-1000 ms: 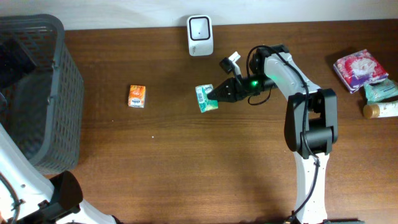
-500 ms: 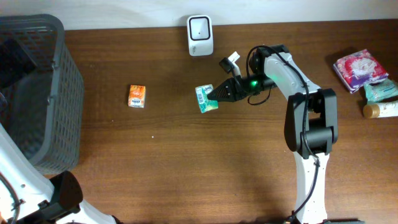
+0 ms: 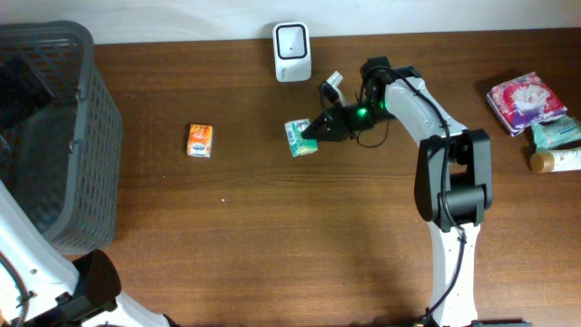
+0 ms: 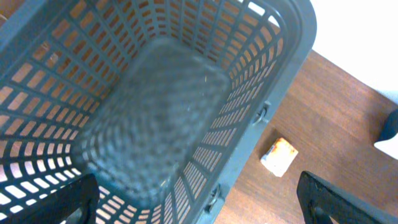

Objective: Scan the item barcode

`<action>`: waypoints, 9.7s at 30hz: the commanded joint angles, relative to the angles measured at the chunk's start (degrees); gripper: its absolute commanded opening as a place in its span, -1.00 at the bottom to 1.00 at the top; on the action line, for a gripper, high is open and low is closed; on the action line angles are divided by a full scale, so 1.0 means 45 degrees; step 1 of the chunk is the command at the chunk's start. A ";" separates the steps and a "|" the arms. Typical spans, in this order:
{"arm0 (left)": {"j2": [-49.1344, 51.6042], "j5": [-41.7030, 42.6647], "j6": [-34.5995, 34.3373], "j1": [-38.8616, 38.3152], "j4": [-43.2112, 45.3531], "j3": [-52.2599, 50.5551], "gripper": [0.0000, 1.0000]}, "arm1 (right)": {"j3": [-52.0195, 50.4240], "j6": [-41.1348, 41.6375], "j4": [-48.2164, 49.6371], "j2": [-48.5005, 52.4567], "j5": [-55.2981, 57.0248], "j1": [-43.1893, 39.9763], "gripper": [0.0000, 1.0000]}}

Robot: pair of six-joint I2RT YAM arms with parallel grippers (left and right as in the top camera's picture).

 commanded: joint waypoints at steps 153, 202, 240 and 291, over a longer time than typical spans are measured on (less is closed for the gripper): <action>0.0015 0.0039 -0.0073 0.0034 -0.0010 -0.0024 0.98 | 0.3832 0.4877 0.0325 0.1685 0.3687 -0.0515 -0.92; 0.0015 0.0039 -0.0073 0.0034 -0.0010 -0.0024 0.98 | 0.5212 -0.4745 -0.4979 0.1773 -0.2691 -0.0461 -0.92; 0.0015 0.0039 -0.0073 0.0034 -0.0010 -0.0024 0.98 | 0.5848 -0.7694 0.9923 0.2307 1.6835 0.3147 -0.92; 0.0015 0.0039 -0.0073 0.0034 -0.0010 -0.0024 0.99 | 0.5829 0.2424 -0.5066 -0.0136 1.5596 -0.6849 -0.83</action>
